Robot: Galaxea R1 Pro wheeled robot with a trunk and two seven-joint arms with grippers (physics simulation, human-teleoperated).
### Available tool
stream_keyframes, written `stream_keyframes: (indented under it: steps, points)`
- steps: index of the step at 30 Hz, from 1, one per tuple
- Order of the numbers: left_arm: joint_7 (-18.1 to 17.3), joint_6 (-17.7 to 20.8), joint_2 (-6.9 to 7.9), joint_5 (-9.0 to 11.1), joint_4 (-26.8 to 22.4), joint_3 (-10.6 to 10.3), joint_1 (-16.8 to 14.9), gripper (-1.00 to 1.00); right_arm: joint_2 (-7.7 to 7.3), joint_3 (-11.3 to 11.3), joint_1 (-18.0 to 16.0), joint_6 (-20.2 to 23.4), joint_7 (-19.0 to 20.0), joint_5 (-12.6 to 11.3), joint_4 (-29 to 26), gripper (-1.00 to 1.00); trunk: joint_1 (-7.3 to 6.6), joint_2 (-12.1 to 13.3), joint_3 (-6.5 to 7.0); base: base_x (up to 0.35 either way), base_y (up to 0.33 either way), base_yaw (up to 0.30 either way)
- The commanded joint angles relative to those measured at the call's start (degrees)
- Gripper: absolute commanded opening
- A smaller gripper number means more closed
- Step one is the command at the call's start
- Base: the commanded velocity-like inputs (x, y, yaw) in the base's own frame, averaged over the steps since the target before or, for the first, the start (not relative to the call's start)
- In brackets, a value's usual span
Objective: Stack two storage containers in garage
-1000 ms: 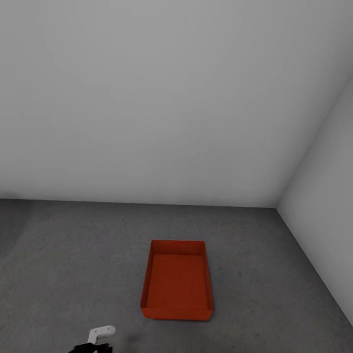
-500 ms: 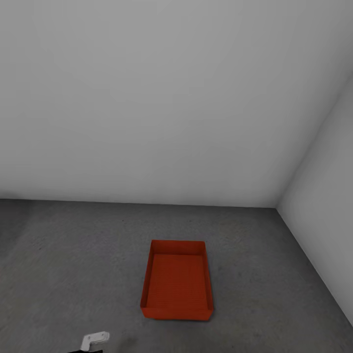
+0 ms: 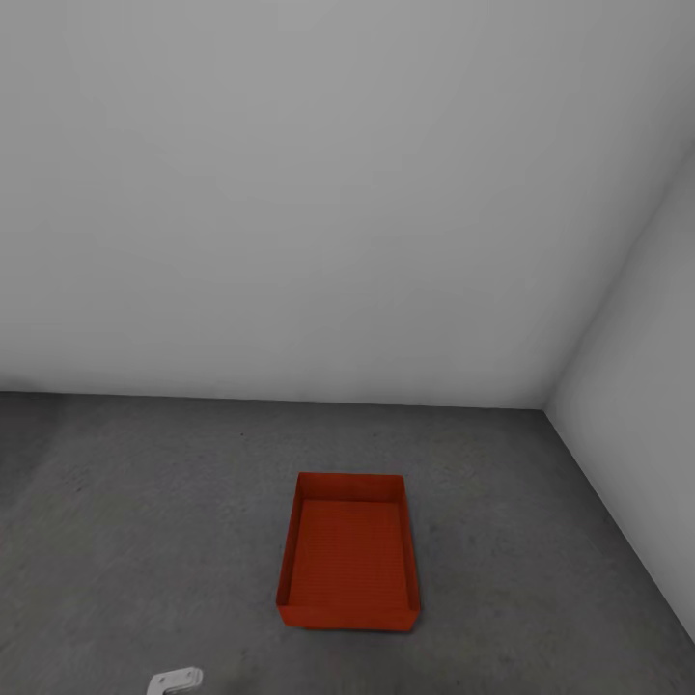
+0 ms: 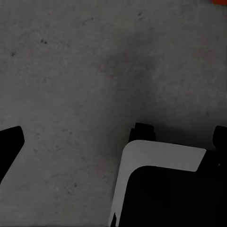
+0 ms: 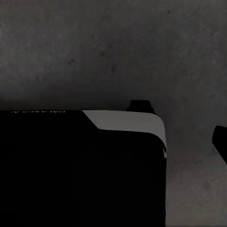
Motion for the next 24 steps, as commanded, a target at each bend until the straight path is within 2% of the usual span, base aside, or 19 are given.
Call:
stream_keyframes:
  steps: [1, 8, 13, 20, 24]
  points:
    - [-0.39, -0.09, 0.09, 0.43, -0.02, 0.35, 0.04, 1.0, 0.02, 0.48, -0.05, -0.28, 0.09, -0.49, 0.18, 1.0, 0.01, -0.05, -0.06, 0.0, 0.0, 0.0]
    - [-5.09, -0.79, 1.08, 0.62, -0.02, 0.33, 0.16, 1.0, -0.05, 0.52, -0.03, -0.27, 0.32, -0.52, 0.18, 1.0, 0.01, -0.05, -0.06, 0.0, 0.0, 0.0]
    - [-5.53, -0.86, 0.83, 0.57, -0.02, 0.3, 0.16, 1.0, -0.07, 0.52, -0.03, -0.33, 0.31, -0.52, 0.18, 1.0, 0.01, -0.05, -0.06, 0.0, 0.0, 0.0]
    - [-5.86, -0.86, -0.46, 0.58, 0.02, 0.33, 0.97, 1.0, -0.06, 0.51, -0.03, -0.34, 0.34, -0.52, 0.18, 1.0, 0.01, -0.05, -0.06, 0.0, 0.0, 0.0]
    - [-5.99, -0.84, -2.39, 0.65, -0.01, 0.34, 1.93, 1.0, -0.05, 0.53, -0.03, -0.3, 0.32, -0.51, 0.18, 1.0, 0.01, -0.05, -0.06, 0.0, 0.0, 0.0]
